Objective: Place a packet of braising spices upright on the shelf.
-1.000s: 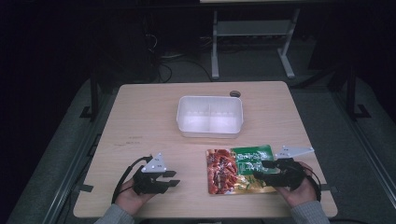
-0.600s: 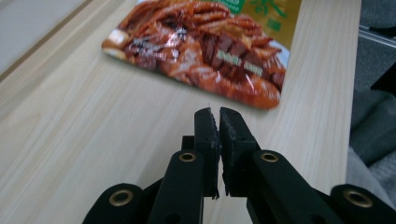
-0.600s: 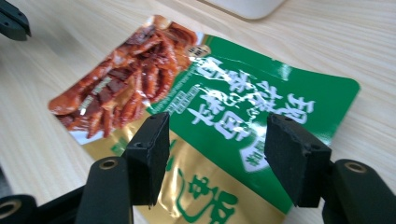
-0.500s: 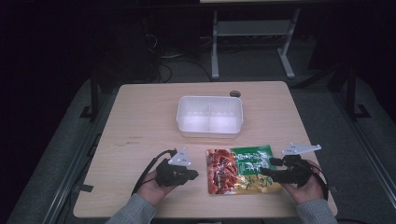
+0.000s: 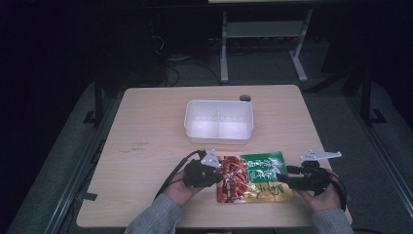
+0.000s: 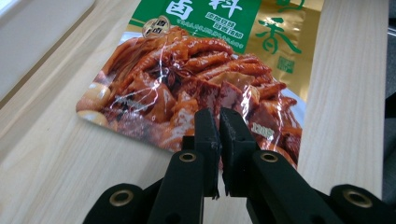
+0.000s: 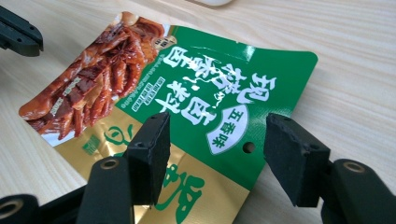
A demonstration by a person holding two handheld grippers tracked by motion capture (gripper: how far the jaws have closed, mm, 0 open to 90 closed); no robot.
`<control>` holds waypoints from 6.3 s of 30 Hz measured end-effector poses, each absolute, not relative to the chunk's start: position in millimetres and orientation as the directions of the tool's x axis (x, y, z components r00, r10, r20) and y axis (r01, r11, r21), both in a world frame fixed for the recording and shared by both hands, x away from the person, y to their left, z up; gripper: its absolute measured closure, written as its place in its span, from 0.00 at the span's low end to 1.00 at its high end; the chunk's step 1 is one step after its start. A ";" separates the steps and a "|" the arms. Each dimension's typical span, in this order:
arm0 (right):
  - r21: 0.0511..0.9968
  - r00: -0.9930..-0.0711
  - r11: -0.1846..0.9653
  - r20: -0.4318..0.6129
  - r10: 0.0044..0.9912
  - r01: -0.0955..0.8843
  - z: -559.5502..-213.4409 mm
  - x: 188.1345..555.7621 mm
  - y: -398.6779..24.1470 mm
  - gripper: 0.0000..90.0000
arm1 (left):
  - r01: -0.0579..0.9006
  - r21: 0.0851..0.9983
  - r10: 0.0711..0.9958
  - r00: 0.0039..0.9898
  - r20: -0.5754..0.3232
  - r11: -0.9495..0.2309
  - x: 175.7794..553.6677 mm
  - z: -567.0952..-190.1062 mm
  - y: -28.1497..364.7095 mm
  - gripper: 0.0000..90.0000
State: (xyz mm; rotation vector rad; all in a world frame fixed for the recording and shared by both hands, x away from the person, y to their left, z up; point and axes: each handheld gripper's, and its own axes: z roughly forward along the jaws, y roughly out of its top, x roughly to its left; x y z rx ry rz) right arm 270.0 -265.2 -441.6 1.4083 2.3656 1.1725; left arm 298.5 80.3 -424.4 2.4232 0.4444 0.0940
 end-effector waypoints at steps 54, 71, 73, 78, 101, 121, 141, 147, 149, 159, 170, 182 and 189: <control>0.532 -0.465 0.168 0.495 0.734 0.830 -465.6 282.8 -264.1 0.94 | 0.261 0.565 0.325 0.946 0.014 -0.783 292.3 -446.7 66.1 0.80; 0.560 -0.466 0.137 0.501 0.729 0.817 -461.2 280.4 -264.6 0.97 | 0.257 0.600 0.365 0.929 0.064 -0.758 283.2 -434.5 110.1 0.58; 0.562 -0.466 0.133 0.505 0.726 0.816 -460.5 280.2 -265.1 0.97 | 0.259 0.600 0.368 0.928 0.064 -0.757 282.3 -434.0 112.6 0.56; 0.575 -0.476 0.132 0.502 0.722 0.807 -454.9 278.7 -265.0 0.97 | 0.282 0.615 0.393 0.918 0.049 -0.736 275.6 -435.1 132.1 0.51; 0.616 -0.554 0.214 0.437 0.709 0.758 -411.7 283.3 -252.6 0.98 | 0.365 0.656 0.488 0.873 0.005 -0.660 268.5 -445.6 189.2 0.40; 0.625 -0.633 0.317 0.382 0.673 0.714 -352.1 293.6 -225.9 1.00 | 0.371 0.678 0.513 0.858 0.011 -0.635 273.8 -446.5 200.1 0.40; 0.646 -0.722 0.416 0.321 0.613 0.640 -298.0 290.3 -192.8 1.00 | 0.379 0.669 0.519 0.855 0.012 -0.639 275.9 -448.6 201.3 0.38; 0.642 -0.737 0.438 0.316 0.597 0.629 -287.9 286.6 -183.3 1.00 | 0.381 0.669 0.521 0.854 0.011 -0.638 275.8 -448.7 201.6 0.38; 0.642 -0.743 0.441 0.322 0.586 0.627 -284.1 285.9 -181.2 1.00 | 0.381 0.669 0.521 0.853 0.011 -0.638 276.0 -448.8 202.1 0.38; 0.632 -0.747 0.459 0.311 0.588 0.625 -273.0 288.9 -175.3 1.00 | 0.386 0.670 0.528 0.849 0.010 -0.634 276.7 -448.7 203.4 0.38; 0.630 -0.744 0.459 0.306 0.594 0.626 -253.3 304.6 -166.7 1.00 | 0.386 0.676 0.532 0.847 0.011 -0.628 276.8 -447.3 204.6 0.38; 0.634 -0.735 0.457 0.277 0.619 0.624 -232.1 325.5 -158.5 1.00 | 0.390 0.679 0.540 0.842 0.011 -0.622 278.0 -446.7 207.3 0.38; 0.635 -0.728 0.455 0.263 0.633 0.624 -219.9 340.8 -153.3 1.00 | 0.390 0.680 0.541 0.841 0.011 -0.620 278.3 -446.9 207.7 0.38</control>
